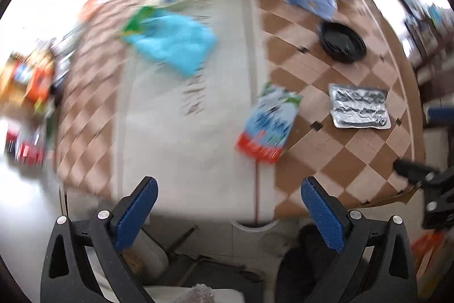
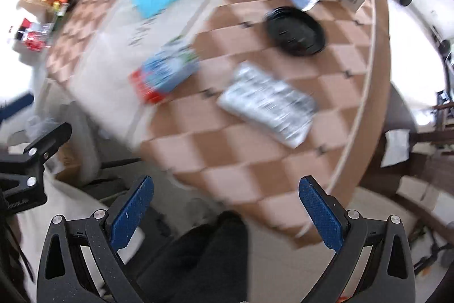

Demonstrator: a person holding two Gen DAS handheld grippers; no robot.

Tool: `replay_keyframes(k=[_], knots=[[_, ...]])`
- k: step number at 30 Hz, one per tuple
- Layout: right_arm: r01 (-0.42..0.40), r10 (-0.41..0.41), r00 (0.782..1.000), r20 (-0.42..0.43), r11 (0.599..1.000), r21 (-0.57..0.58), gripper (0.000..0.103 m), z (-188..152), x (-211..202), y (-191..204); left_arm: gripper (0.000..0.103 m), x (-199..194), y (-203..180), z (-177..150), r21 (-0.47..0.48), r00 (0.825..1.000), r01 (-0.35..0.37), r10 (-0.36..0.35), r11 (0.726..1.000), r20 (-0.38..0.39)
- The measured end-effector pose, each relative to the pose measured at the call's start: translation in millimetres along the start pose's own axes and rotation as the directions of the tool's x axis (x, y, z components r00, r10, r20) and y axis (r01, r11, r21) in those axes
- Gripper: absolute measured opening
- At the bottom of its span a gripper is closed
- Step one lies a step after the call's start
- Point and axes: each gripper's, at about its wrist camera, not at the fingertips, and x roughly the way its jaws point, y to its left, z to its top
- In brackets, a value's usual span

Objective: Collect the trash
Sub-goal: 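Move both tools back from the bin toward the table, then grasp the milk carton with the left tool while the right tool grasps the foil blister pack, then carry carton and foil pack over the bin and open both tools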

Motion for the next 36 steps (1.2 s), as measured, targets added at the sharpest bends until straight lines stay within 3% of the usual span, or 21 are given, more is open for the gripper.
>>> replay_keyframes(k=[6,7,8,9,11,12,14,16,18,22,24,25,28,31,36], knots=[[0.051,-0.056,0.994,-0.096,0.997,-0.054,0.103,33.3,45.0,-39.0,0.103,76.3,-36.3,46.8,0.189,0.982,0.065,-0.029,0.980,-0.187],[0.049,-0.057,0.992,-0.111,0.996,-0.069,0.103,37.0,52.0,-41.0,0.099,83.5,-37.9,49.1,0.196,0.978,0.077,-0.036,0.978,-0.205],[0.053,-0.064,0.990,-0.127,0.994,-0.092,0.103,41.0,59.5,-41.6,0.082,87.8,-37.7,51.3,0.189,0.976,0.091,-0.050,0.978,-0.210],[0.057,-0.075,0.987,-0.142,0.990,-0.126,0.103,45.0,68.4,-40.3,0.076,90.7,-33.8,53.0,0.159,0.973,0.113,-0.077,0.981,-0.218],[0.061,-0.091,0.983,-0.157,0.981,-0.186,0.103,52.0,81.9,-35.0,0.052,90.6,-18.9,55.3,0.051,0.964,0.175,-0.160,0.983,-0.214],[0.066,-0.103,0.981,-0.161,0.973,-0.223,0.103,55.3,90.0,-29.7,0.048,89.8,-9.8,55.8,-0.004,0.962,0.180,-0.177,0.984,-0.206],[0.088,-0.136,0.980,-0.147,0.952,-0.293,0.103,60.8,99.3,-20.8,0.048,93.2,8.3,53.4,-0.111,0.959,0.152,-0.174,0.982,-0.224],[0.109,-0.160,0.981,-0.111,0.923,-0.368,0.103,64.3,104.1,-10.9,0.049,94.1,25.5,46.9,-0.224,0.957,0.149,-0.198,0.963,-0.213],[0.106,-0.146,0.986,-0.079,0.920,-0.378,0.103,70.2,101.9,-7.2,0.050,93.5,33.7,40.8,-0.277,0.957,0.150,-0.210,0.949,-0.199],[0.066,-0.090,0.993,-0.081,0.963,-0.260,0.089,77.5,95.5,-13.0,0.050,91.4,35.8,34.1,-0.274,0.962,0.148,-0.202,0.950,-0.182],[0.071,-0.082,0.995,-0.063,0.985,-0.159,0.070,80.9,88.3,-21.7,0.050,91.3,35.4,34.0,-0.270,0.964,0.141,-0.194,0.953,-0.182],[0.070,-0.077,0.995,-0.058,0.991,-0.114,0.066,81.9,85.7,-26.2,0.050,92.2,33.1,34.7,-0.273,0.965,0.139,-0.193,0.952,-0.180],[-0.007,0.012,0.998,-0.061,0.997,0.083,0.064,82.3,80.8,-47.0,0.049,89.9,30.8,29.3,-0.274,0.967,0.133,-0.185,0.953,-0.176],[-0.121,0.136,0.990,-0.040,0.959,0.257,0.064,80.1,77.8,-66.6,0.048,88.4,25.0,26.8,-0.284,0.969,0.127,-0.179,0.951,-0.168],[-0.116,0.113,0.993,0.025,0.950,0.288,0.063,66.7,65.7,-72.2,0.047,77.3,16.8,15.2,-0.273,0.985,0.066,-0.107,0.960,-0.138]])
